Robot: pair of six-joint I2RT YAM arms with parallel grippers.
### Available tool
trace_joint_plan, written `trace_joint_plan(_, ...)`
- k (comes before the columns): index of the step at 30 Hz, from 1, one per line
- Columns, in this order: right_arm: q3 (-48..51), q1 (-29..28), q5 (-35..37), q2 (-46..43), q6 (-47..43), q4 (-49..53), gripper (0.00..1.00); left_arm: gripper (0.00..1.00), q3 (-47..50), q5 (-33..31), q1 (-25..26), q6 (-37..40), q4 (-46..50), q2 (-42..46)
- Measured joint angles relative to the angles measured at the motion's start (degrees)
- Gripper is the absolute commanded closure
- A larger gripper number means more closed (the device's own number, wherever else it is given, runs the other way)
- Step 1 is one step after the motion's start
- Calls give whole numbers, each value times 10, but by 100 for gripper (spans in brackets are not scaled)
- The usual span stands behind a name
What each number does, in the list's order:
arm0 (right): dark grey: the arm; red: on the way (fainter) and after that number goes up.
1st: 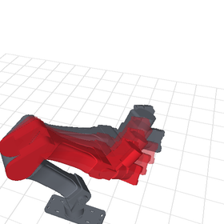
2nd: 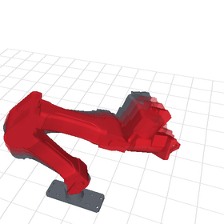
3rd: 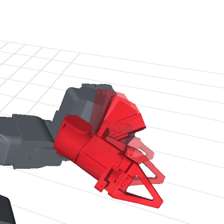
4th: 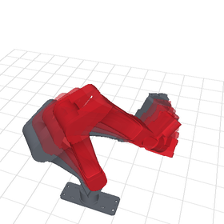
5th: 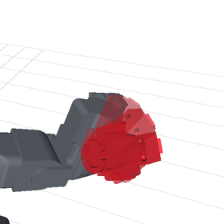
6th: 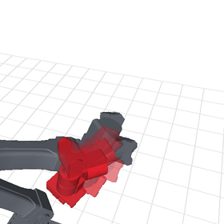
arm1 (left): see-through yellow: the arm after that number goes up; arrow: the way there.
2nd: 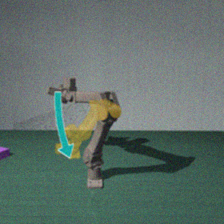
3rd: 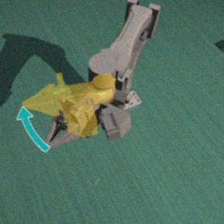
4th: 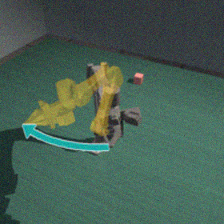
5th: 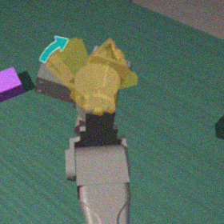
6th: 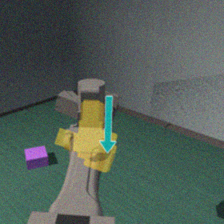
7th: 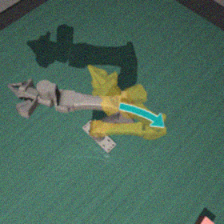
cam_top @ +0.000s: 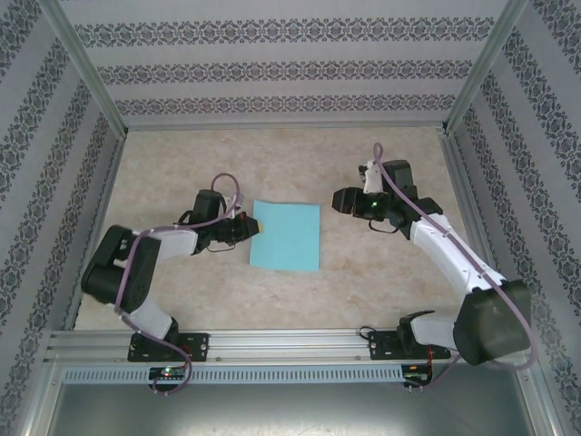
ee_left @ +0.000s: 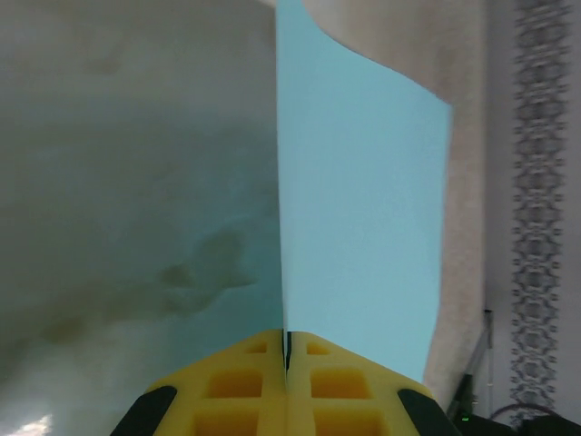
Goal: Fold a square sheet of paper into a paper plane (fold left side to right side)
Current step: Place a square sheet of paper at the center of the table, then first fold in half a square sheet of paper at the center of the table.
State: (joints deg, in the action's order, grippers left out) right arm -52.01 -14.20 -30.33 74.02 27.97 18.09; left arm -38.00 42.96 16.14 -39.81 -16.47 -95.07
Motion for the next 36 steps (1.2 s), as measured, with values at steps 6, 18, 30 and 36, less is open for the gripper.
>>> trace_joint_plan(6,35,-73,4,111,66,-85,100,100,-15,-12,0,18,23,-51)
trace_joint_plan(18,-14,-123,40,280,107,-123,100,100,-25,-26,0,34,47,-26)
trace_joint_plan(30,-56,-135,72,319,80,-74,100,51,-59,14,29,8,51,-3)
trace_joint_plan(36,-53,-134,70,319,77,-83,100,46,-88,34,63,-36,14,-12)
